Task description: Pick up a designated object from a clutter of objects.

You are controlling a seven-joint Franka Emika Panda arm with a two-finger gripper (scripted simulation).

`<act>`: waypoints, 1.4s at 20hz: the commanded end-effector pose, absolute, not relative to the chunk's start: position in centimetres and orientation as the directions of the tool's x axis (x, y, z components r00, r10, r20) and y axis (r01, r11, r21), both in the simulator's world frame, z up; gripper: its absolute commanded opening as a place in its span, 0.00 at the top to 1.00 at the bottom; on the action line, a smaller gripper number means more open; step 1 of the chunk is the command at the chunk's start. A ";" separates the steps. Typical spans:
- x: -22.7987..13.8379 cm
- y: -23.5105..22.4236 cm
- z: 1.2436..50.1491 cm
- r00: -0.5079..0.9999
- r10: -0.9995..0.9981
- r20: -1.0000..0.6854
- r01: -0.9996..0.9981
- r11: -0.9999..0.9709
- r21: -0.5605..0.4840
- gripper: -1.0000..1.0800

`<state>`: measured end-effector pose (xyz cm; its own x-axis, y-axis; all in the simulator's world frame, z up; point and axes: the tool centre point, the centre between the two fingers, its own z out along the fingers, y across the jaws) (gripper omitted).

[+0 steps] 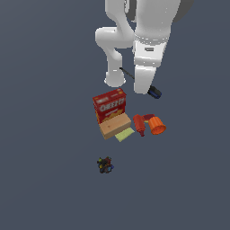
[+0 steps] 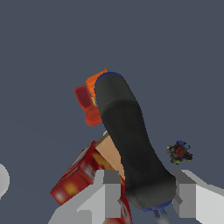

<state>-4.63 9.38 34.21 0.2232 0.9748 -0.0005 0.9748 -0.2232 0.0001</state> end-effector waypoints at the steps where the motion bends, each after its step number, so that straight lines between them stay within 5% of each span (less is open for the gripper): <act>1: -5.6 9.6 36.4 0.223 0.975 0.000 0.975 -0.223 0.000 1.00; 12: -8.1 10.1 42.6 0.224 0.975 0.000 0.975 -0.224 0.000 1.00; 28: -8.0 10.4 44.1 0.225 0.974 0.000 0.974 -0.225 0.000 1.00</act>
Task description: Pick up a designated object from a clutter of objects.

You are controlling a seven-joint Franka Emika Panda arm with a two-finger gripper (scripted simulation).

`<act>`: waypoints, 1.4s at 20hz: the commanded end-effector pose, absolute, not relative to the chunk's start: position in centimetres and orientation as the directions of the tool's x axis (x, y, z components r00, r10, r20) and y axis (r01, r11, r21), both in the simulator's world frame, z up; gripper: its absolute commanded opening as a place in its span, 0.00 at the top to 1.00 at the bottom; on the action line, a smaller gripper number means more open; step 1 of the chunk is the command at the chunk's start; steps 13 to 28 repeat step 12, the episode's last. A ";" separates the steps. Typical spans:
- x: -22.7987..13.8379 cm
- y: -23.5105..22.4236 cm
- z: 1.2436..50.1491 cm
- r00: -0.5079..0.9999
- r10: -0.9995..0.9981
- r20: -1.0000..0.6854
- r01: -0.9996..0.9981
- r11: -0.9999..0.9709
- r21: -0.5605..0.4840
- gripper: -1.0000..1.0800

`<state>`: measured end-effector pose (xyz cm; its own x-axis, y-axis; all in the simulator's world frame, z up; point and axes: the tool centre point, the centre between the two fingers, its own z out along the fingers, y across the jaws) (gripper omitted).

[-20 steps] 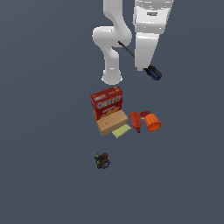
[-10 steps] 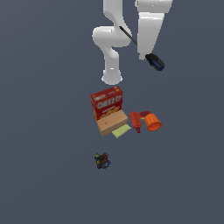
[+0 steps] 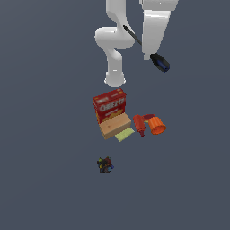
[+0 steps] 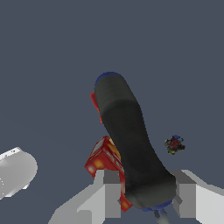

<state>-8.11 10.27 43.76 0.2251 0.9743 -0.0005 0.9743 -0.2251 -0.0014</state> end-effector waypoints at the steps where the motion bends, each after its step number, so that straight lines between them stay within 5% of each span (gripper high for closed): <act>1: -7.9 10.4 44.3 0.225 0.974 0.000 0.974 -0.225 0.000 1.00; 28: -7.1 11.1 46.2 0.225 0.974 0.000 0.974 -0.225 0.000 1.00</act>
